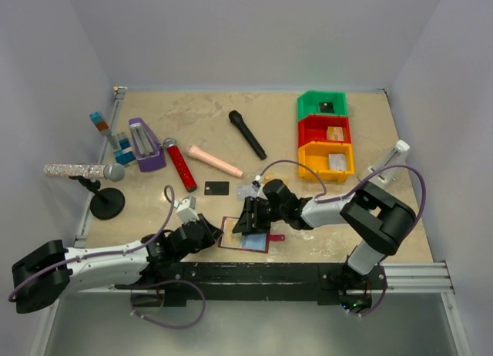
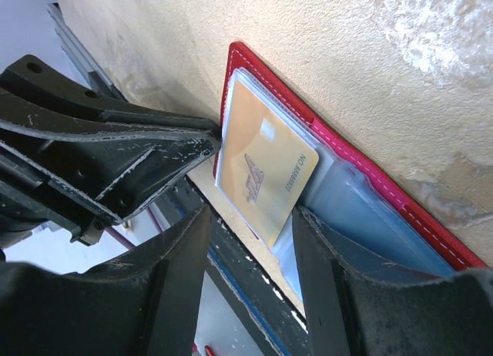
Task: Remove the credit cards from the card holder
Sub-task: Remove the credit card from the card holder.
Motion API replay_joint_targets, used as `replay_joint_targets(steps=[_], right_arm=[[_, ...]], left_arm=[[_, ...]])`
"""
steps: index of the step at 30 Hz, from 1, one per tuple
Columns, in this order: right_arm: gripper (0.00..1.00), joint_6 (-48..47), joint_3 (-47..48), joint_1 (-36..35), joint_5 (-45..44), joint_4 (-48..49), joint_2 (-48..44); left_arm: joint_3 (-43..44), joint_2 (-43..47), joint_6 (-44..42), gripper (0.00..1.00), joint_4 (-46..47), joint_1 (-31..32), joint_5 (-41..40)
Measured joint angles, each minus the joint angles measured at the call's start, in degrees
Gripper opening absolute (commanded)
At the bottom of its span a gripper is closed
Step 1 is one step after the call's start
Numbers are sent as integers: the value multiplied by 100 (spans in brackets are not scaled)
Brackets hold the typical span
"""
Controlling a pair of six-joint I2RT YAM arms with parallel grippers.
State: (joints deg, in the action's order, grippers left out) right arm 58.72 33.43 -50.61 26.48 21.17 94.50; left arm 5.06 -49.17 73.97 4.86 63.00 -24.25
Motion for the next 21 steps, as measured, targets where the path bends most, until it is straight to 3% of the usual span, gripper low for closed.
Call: replay_joint_targets(steps=[5,15,21], right_arm=[[52,146,-197,7,2,404,0],[52,299,-361,31,-2,754,4],[52,302,-361,31,-13,758,7]], left_arm=[[-2,-55,24,12,48,0,-2],[-4,-55,39,31,192,0,22],[-31,354,42,30,-236,0,17]])
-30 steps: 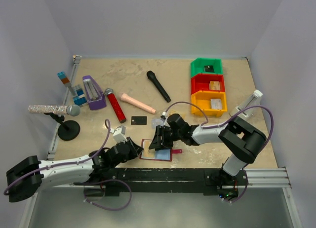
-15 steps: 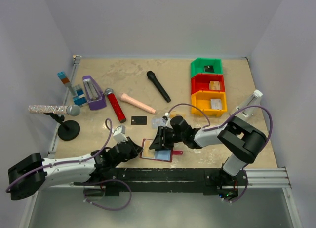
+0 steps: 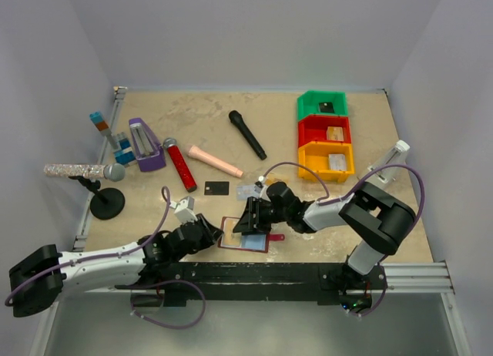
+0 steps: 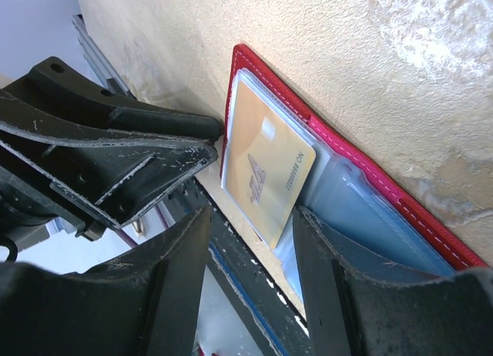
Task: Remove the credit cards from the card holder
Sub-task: Remove the credit card from the card holder.
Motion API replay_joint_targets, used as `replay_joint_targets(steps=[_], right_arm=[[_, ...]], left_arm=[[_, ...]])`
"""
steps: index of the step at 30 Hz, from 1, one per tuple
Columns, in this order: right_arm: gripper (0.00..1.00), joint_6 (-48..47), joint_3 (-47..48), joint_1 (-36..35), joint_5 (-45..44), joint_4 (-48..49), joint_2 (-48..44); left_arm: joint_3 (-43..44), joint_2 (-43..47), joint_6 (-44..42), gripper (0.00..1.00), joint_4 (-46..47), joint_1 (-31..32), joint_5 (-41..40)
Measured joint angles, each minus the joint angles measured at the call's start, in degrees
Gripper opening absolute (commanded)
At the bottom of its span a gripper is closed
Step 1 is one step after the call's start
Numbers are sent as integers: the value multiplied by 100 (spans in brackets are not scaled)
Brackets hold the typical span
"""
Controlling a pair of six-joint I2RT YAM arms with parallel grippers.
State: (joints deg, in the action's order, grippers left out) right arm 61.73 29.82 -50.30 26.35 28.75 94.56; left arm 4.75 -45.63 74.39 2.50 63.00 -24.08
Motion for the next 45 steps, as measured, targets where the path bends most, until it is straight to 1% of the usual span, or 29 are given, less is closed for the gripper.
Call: replay_joint_targets(steps=[7,11,15,22,27,35,45], right_arm=[[52,24,0,0,7,33,35],[52,31,0,0,15,70,61],[52,42,0,0,15,105,66],[52,118,-109,11,-9,330,66],[52,221,-249,11,-33,654,70],[52,498,-566,24,-157,1438,173],[52,737,-597,61,-138,2070,470]], left_arm=[[0,118,7,29,-210,0,-22],[2,46,4,21,-175,0,-39],[39,-210,0,13,-31,0,-39],[61,-413,-2,6,120,0,-68],[59,-446,0,4,168,0,-72],[7,-450,4,2,291,2,-66],[-7,-529,-2,1,424,2,-61]])
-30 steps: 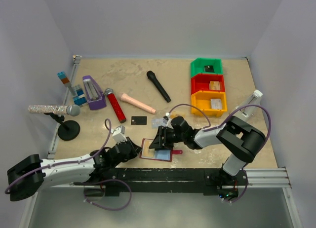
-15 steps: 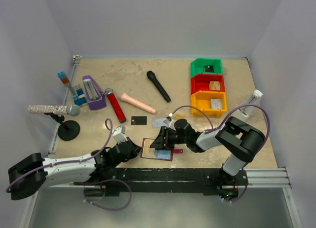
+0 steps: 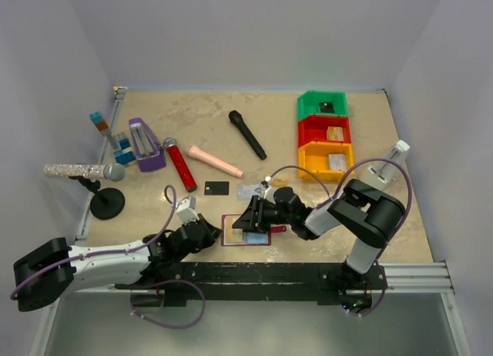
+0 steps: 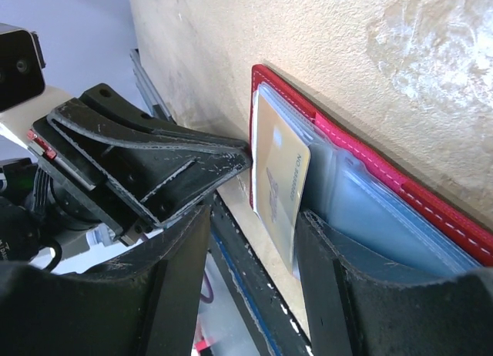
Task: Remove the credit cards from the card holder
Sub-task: Remove the credit card from the card holder.
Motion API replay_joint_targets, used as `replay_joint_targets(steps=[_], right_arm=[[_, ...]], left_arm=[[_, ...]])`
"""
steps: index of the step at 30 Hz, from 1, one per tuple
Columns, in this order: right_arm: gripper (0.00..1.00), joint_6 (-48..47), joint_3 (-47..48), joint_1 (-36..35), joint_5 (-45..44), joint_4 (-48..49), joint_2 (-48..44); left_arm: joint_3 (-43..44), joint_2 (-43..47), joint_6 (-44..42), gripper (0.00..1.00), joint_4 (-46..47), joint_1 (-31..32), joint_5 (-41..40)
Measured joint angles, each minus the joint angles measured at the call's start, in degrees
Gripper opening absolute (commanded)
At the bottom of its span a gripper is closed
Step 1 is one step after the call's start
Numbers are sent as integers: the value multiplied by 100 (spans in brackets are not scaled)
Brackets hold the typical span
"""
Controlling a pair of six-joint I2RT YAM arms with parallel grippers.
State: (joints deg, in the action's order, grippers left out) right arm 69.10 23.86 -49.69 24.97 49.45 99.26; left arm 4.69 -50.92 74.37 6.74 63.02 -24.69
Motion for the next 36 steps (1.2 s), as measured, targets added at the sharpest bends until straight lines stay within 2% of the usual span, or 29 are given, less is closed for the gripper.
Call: replay_joint_targets(steps=[15,21,36], right_arm=[[52,-39,337,24,461,-133,221],[51,-74,424,26,540,-275,280],[48,-426,455,20,603,-1191,-146]], left_arm=[[0,-334,-153,2,446,0,68],[2,-358,-197,0,483,0,72],[0,-262,87,0,317,7,90]])
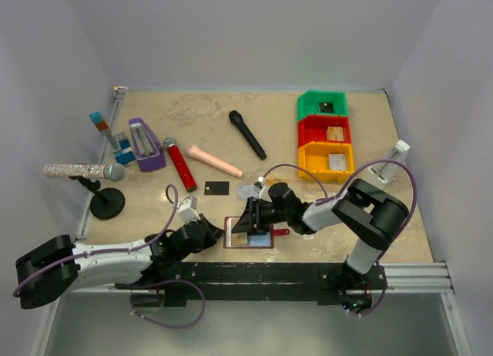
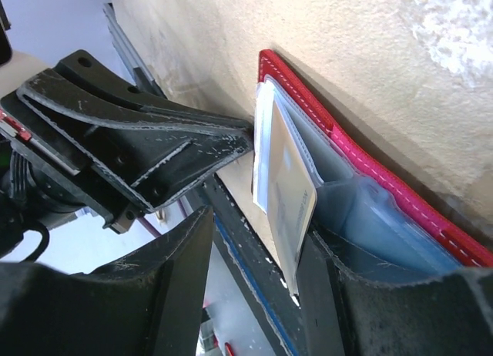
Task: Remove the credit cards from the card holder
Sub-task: Remove the credit card from the card holder.
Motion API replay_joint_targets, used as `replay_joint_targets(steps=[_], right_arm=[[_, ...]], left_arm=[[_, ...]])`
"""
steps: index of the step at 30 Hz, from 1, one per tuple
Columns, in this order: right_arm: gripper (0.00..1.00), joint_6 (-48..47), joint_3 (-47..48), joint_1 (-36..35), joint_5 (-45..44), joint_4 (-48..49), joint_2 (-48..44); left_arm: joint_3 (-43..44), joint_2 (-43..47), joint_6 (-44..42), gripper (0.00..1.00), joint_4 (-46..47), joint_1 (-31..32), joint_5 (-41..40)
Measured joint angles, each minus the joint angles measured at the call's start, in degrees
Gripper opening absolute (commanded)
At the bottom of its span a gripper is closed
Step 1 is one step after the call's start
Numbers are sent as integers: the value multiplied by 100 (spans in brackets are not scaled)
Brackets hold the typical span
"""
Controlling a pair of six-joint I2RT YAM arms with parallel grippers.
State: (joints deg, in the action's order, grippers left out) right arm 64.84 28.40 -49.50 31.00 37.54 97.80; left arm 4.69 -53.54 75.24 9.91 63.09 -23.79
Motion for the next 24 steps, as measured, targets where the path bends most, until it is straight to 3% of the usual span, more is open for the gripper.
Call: replay_joint_targets(steps=[8,16,20,24], right_arm=[[47,-131,-2,2,-15,-339,-144],[47,-302,-2,7,-42,-671,-282],[47,-326,-2,7,-42,-699,-282],[46,-339,-2,7,-42,-702,-282]], left_arm=[[-22,411,151,0,-426,4,-22],[-131,1368,-98,2,-1115,4,-90],[-138,1493,-474,4,-715,4,76],[-133,944,-765,3,63,4,424]])
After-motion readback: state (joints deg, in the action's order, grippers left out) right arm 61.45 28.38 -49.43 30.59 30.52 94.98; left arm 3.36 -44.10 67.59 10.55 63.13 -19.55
